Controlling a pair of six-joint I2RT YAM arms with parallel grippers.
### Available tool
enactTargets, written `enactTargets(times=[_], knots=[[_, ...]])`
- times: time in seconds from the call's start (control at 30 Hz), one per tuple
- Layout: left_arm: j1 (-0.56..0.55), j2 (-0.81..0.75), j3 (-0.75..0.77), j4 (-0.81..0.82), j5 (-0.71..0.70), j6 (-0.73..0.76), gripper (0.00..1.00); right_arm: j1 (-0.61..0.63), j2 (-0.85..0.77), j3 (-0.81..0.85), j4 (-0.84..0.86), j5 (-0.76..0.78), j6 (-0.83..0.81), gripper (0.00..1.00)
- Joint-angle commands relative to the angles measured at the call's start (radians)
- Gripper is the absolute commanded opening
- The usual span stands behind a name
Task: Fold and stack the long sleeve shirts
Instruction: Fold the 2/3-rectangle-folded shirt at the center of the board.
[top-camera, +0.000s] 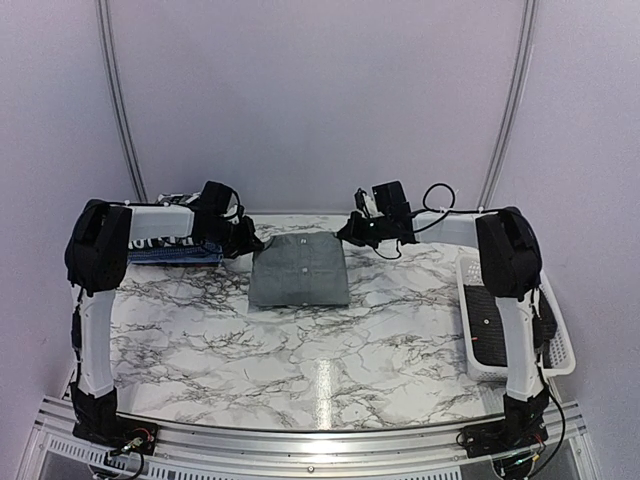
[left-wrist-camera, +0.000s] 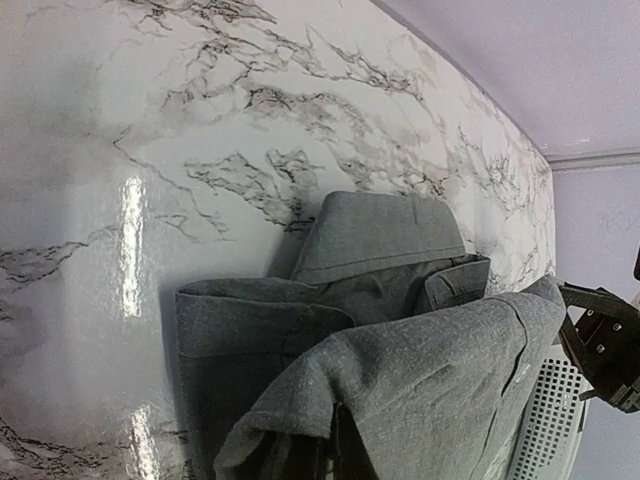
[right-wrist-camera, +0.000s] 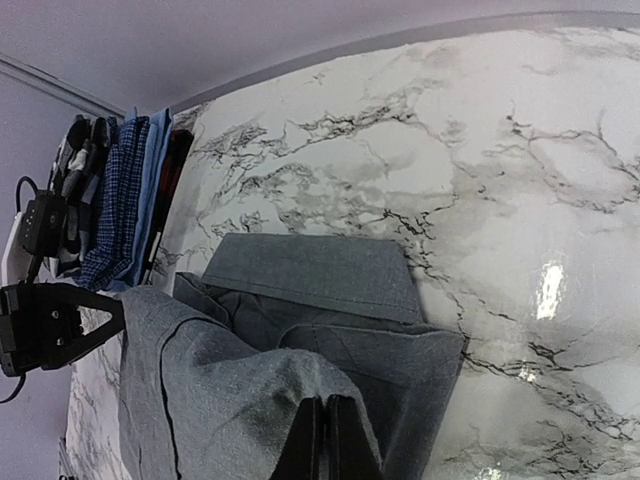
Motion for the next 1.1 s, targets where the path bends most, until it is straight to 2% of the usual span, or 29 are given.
enactTargets(times=[0.0, 0.27, 0.4, 0.47, 0.53, 0.6, 0.63, 0.8, 0.93, 1.07], knots=[[0.007, -0.046, 0.023, 0.029, 0.011, 0.009, 0.00, -0.019, -0.044, -0.009, -0.002, 0.028, -0.028, 0.00], [0.030, 0.034, 0.106, 0.024, 0.022, 0.029, 0.00, -0.065, 0.002, 0.019, 0.003, 0.010, -0.020, 0.00], [0.033, 0.093, 0.186, -0.014, 0.018, 0.066, 0.02, -0.077, 0.057, 0.095, -0.024, -0.015, -0.029, 0.02], [0.038, 0.102, 0.201, -0.031, 0.014, 0.066, 0.25, -0.077, 0.079, 0.152, -0.065, -0.025, -0.044, 0.25], [0.040, 0.076, 0.198, -0.033, -0.003, 0.078, 0.41, -0.078, 0.078, 0.186, -0.103, -0.020, -0.063, 0.46], [0.040, 0.049, 0.197, -0.036, -0.020, 0.091, 0.71, -0.077, 0.058, 0.191, -0.119, -0.014, -0.072, 0.54], [0.040, 0.034, 0.197, -0.040, -0.030, 0.101, 0.76, -0.076, 0.044, 0.187, -0.125, -0.009, -0.074, 0.55], [0.036, -0.034, 0.152, -0.043, -0.020, 0.104, 0.74, -0.045, -0.027, 0.134, -0.115, -0.037, -0.075, 0.55], [0.010, -0.093, 0.055, -0.043, 0.014, 0.099, 0.60, 0.023, -0.054, 0.105, -0.108, -0.066, -0.086, 0.54], [-0.035, -0.147, -0.060, 0.005, 0.062, 0.085, 0.48, 0.076, -0.058, 0.054, -0.022, -0.132, -0.037, 0.53]])
